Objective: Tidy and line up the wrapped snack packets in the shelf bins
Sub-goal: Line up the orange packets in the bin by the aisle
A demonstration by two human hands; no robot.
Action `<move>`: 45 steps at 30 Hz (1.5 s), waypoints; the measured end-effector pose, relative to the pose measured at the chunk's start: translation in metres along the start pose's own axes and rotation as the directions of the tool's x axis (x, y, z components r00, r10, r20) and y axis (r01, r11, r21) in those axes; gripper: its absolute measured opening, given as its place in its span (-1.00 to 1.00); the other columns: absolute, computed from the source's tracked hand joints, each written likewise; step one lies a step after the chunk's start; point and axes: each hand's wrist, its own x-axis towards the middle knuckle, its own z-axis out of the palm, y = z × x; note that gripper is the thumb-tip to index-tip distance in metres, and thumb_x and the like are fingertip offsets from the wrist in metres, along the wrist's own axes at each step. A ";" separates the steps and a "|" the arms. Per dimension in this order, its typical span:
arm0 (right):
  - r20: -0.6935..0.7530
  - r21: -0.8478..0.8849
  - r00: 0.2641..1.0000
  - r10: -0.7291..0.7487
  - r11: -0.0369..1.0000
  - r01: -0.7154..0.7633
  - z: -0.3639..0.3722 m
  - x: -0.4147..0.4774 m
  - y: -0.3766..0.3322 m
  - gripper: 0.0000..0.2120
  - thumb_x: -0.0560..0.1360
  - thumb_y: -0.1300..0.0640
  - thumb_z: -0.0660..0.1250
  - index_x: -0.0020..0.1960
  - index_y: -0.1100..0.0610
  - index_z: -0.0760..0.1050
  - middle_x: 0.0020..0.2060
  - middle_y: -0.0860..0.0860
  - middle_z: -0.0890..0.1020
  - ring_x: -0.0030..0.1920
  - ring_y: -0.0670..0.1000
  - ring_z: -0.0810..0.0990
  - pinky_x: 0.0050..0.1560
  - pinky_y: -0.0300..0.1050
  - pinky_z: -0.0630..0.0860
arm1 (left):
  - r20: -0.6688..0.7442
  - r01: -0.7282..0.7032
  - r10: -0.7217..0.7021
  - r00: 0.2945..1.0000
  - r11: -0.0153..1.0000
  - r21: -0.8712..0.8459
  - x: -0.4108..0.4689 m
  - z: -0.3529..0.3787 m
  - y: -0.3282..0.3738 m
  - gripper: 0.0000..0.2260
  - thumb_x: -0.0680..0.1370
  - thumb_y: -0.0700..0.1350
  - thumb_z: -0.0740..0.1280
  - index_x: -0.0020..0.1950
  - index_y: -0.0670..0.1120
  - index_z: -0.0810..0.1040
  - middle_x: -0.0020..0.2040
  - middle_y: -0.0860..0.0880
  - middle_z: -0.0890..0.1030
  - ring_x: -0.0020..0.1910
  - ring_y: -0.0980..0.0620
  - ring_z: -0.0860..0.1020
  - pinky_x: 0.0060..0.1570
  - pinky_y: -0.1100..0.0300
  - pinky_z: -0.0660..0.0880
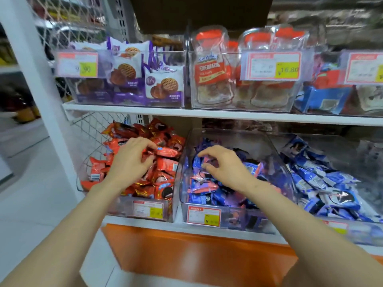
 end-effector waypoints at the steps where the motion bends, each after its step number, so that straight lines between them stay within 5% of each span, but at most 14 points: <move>1: 0.017 0.003 1.000 -0.012 1.000 0.012 0.005 0.004 -0.004 -0.75 0.50 0.15 0.34 0.18 0.08 0.54 0.08 0.06 0.56 0.06 0.05 0.53 0.12 0.00 0.44 | 0.048 -0.061 0.060 0.997 0.998 0.015 0.001 0.001 -0.005 -0.77 0.44 -0.22 0.42 0.08 -0.09 0.57 0.06 -0.04 0.59 0.10 -0.10 0.48 0.07 0.06 0.32; 5: 0.033 0.020 0.999 -0.018 1.000 0.017 0.021 0.020 -0.015 -0.77 0.50 0.14 0.35 0.15 0.06 0.56 0.05 0.06 0.58 0.06 0.05 0.53 0.09 0.02 0.46 | 0.311 -0.257 0.222 0.924 0.964 0.073 0.013 0.014 -0.005 -0.58 0.44 0.00 0.43 0.29 0.06 0.48 0.38 0.11 0.40 0.42 0.06 0.27 0.41 0.03 0.00; 9: 0.005 0.066 1.000 0.014 0.998 -0.014 0.026 0.035 -0.017 -0.79 0.49 0.20 0.36 0.12 0.11 0.58 0.02 0.04 0.61 0.00 -0.01 0.54 0.03 -0.22 0.41 | 0.448 -0.380 0.224 0.866 0.876 0.296 0.024 0.032 -0.007 -0.55 0.44 0.16 0.37 0.31 0.15 0.45 0.52 0.12 0.10 0.49 0.05 0.01 0.43 -0.08 -0.20; 17: -0.024 0.129 0.999 0.031 0.991 -0.028 0.029 0.043 -0.012 -0.83 0.49 0.26 0.35 0.06 0.14 0.61 -0.10 -0.07 0.60 -0.19 -0.22 0.49 -0.16 -0.56 0.32 | 0.311 -0.307 0.191 0.931 0.871 0.383 0.032 0.031 -0.017 -0.72 0.52 0.04 0.30 0.22 0.07 0.54 0.49 0.09 0.21 0.46 0.03 0.12 0.33 -0.01 0.01; 19: -0.022 0.129 1.000 0.020 0.992 -0.017 0.030 0.046 -0.012 -0.84 0.49 0.25 0.35 0.05 0.13 0.61 -0.11 -0.09 0.60 -0.21 -0.27 0.49 -0.13 -0.53 0.34 | 0.299 -0.276 0.166 0.940 0.884 0.377 0.035 0.028 -0.022 -0.72 0.55 0.00 0.27 0.26 0.05 0.52 0.48 0.09 0.24 0.45 0.04 0.17 0.30 0.03 0.08; 22: -0.024 0.126 1.000 0.000 0.992 0.003 0.033 0.056 -0.016 -0.79 0.49 0.19 0.37 0.12 0.08 0.59 0.00 -0.08 0.63 0.00 -0.12 0.57 0.10 -0.21 0.46 | 0.272 -0.216 0.127 0.954 0.919 0.330 0.037 0.023 -0.030 -0.71 0.57 0.01 0.25 0.29 0.04 0.50 0.44 0.11 0.32 0.41 0.06 0.23 0.23 0.08 0.14; 25: 0.046 0.047 0.999 -0.030 0.999 0.027 0.038 0.072 -0.025 -0.47 0.43 0.06 0.44 0.36 0.04 0.40 0.29 -0.02 0.51 0.30 -0.01 0.45 0.30 -0.07 0.38 | 0.227 -0.125 0.064 0.972 0.956 0.264 0.037 0.018 -0.033 -0.69 0.56 0.03 0.25 0.29 0.02 0.50 0.38 0.10 0.39 0.37 0.04 0.30 0.19 0.10 0.18; 28: 0.164 -0.043 0.986 -0.016 0.999 0.023 0.048 0.088 -0.031 -0.26 0.37 -0.04 0.48 0.46 -0.04 0.23 0.40 -0.03 0.38 0.38 0.03 0.33 0.33 -0.06 0.33 | 0.208 -0.099 0.049 0.977 0.967 0.233 0.033 0.016 -0.036 -0.69 0.56 0.02 0.27 0.28 0.00 0.51 0.35 0.07 0.42 0.35 0.04 0.31 0.19 0.11 0.19; 33: 0.135 -0.184 0.991 0.006 0.983 0.019 0.058 0.111 -0.029 -0.43 0.34 -0.19 0.45 0.29 -0.08 0.42 0.28 -0.06 0.49 0.27 0.07 0.45 0.25 0.04 0.38 | 0.139 -0.027 0.002 0.990 0.983 0.183 0.025 0.014 -0.029 -0.65 0.47 -0.05 0.41 0.20 -0.08 0.43 0.20 -0.03 0.44 0.22 -0.02 0.38 0.14 0.14 0.27; 36: 0.117 -0.202 0.992 0.047 0.979 -0.023 0.058 0.117 -0.027 -0.44 0.34 -0.18 0.45 0.28 -0.10 0.42 0.30 -0.05 0.48 0.28 0.09 0.44 0.25 0.04 0.39 | 0.023 -0.106 0.103 0.994 0.981 0.161 0.025 0.006 -0.018 -0.73 0.42 -0.11 0.45 0.01 -0.05 0.41 0.05 -0.01 0.40 0.10 -0.03 0.37 0.01 0.19 0.22; 39: 0.121 -0.188 0.990 0.078 0.981 -0.054 0.056 0.121 -0.026 -0.46 0.34 -0.16 0.45 0.28 -0.11 0.42 0.30 -0.04 0.48 0.28 0.11 0.44 0.24 0.05 0.41 | 0.321 -0.256 0.166 0.933 0.929 0.266 0.021 0.006 -0.015 -0.78 0.47 0.03 0.38 0.08 0.07 0.47 0.10 0.09 0.39 0.18 0.04 0.31 0.10 0.16 0.16; 41: 0.129 -0.181 0.987 0.091 0.981 -0.067 0.057 0.122 -0.026 -0.42 0.33 -0.15 0.47 0.30 -0.10 0.40 0.32 -0.04 0.46 0.29 0.11 0.42 0.25 0.03 0.40 | 0.477 -0.259 0.087 0.875 0.915 0.308 0.017 0.010 -0.019 -0.61 0.45 0.14 0.36 0.25 0.11 0.47 0.20 0.11 0.37 0.24 0.06 0.27 0.21 0.12 0.14; 45: 0.158 -0.205 0.983 0.091 0.977 -0.057 0.059 0.122 -0.026 -0.37 0.35 -0.13 0.47 0.35 -0.06 0.35 0.37 -0.03 0.40 0.33 0.13 0.37 0.29 0.03 0.36 | 0.504 -0.264 0.049 0.862 0.894 0.364 0.016 0.020 -0.021 -0.49 0.40 0.23 0.36 0.31 0.12 0.45 0.20 0.06 0.32 0.23 0.02 0.24 0.26 0.09 0.14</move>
